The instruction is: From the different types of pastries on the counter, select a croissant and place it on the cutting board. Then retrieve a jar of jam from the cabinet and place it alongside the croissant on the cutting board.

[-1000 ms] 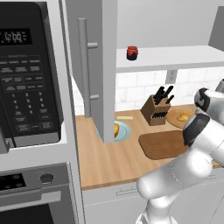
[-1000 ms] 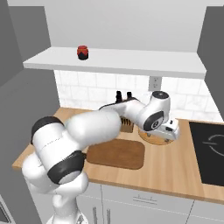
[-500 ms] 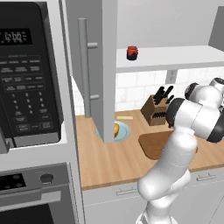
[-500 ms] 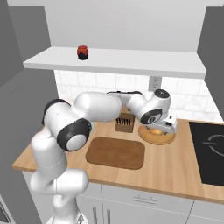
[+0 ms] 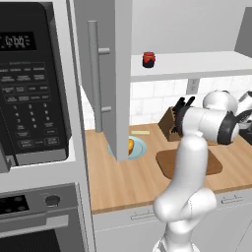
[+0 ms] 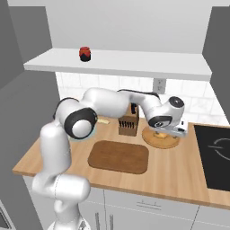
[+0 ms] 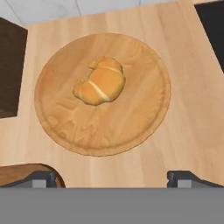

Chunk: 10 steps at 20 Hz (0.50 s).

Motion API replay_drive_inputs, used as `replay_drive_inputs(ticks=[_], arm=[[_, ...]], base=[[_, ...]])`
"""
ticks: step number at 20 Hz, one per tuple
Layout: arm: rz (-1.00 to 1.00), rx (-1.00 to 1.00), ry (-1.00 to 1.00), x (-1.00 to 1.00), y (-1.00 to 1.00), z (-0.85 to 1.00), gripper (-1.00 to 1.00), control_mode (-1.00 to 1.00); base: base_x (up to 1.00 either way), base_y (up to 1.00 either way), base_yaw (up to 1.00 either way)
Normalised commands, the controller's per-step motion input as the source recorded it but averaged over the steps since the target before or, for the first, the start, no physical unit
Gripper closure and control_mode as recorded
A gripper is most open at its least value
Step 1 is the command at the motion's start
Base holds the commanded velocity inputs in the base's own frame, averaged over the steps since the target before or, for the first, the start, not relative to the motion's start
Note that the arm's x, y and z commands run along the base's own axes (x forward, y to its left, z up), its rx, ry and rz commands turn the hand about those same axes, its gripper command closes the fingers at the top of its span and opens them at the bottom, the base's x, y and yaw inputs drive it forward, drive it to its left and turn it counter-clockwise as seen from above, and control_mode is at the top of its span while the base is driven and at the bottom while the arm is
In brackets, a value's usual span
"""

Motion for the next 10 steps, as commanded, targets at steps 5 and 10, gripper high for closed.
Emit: replay_drive_inputs(ticks=[5, 10], arm=[[-0.19, 0.01, 0.03, 0.38, 0.0, 0.0, -1.0, -1.0], [-0.21, 0.07, 0.0, 0.42, 0.04, 0.0, -1.0, -1.0]], base=[[0.0, 0.0, 0.0], [0.0, 0.0, 0.0]])
